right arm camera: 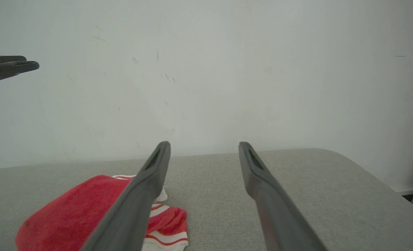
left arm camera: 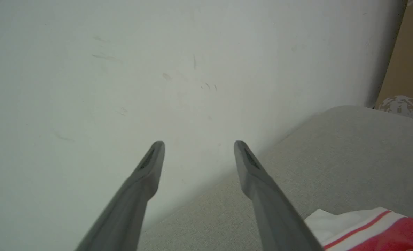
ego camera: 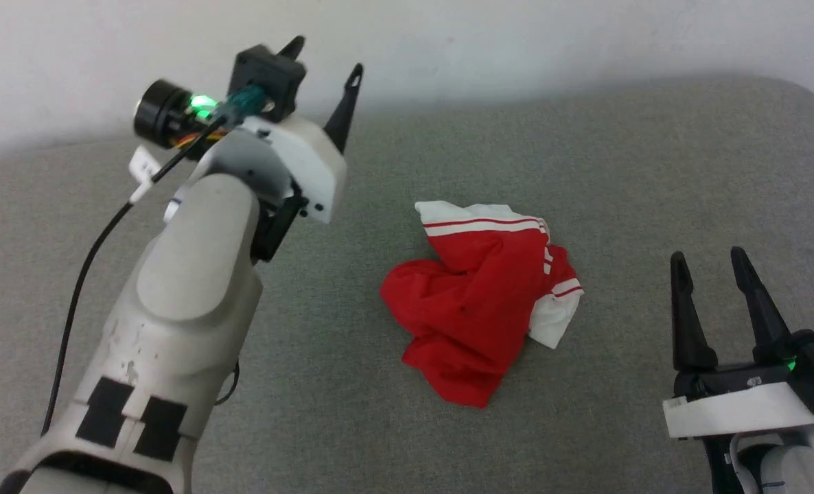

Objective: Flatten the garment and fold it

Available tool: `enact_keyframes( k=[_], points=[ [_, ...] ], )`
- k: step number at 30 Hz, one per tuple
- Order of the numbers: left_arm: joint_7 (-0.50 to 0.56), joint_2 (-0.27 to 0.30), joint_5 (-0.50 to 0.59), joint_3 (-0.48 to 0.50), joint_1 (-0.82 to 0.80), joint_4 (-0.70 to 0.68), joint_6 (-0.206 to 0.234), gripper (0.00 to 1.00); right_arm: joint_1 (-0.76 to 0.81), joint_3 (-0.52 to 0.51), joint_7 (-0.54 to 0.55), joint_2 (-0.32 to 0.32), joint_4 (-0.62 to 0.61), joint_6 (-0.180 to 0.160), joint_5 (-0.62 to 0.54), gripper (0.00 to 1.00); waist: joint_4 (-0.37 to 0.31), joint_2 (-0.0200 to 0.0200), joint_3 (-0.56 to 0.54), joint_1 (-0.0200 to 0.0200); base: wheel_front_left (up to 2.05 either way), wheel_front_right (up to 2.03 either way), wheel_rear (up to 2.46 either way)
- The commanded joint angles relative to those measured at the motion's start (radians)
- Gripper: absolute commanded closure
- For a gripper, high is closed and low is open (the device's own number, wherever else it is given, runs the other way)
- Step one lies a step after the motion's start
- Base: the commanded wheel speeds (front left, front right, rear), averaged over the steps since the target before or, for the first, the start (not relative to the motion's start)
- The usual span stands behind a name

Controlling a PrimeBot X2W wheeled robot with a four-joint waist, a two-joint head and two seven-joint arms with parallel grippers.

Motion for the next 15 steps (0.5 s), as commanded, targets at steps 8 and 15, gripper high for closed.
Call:
enact_keyframes(
  k=[8, 15],
  points=[
    [0.282, 0.034, -0.302, -0.387, -0.247, 0.114, -0.007, 0.0, -0.071, 0.02, -0.005, 0.002, -0.004, -0.001, 0.031, 0.0, -0.142, 0.0, 0.15, -0.0002, 0.0, 0.0, 0.0],
    [0.616, 0.109, -0.611, -0.666, -0.392, 0.088, -0.007, 0.0, -0.106, 0.033, -0.005, 0.002, -0.006, -0.001, 0.059, 0.0, -0.217, 0.0, 0.223, -0.0002, 0.0, 0.0, 0.0]
  ],
)
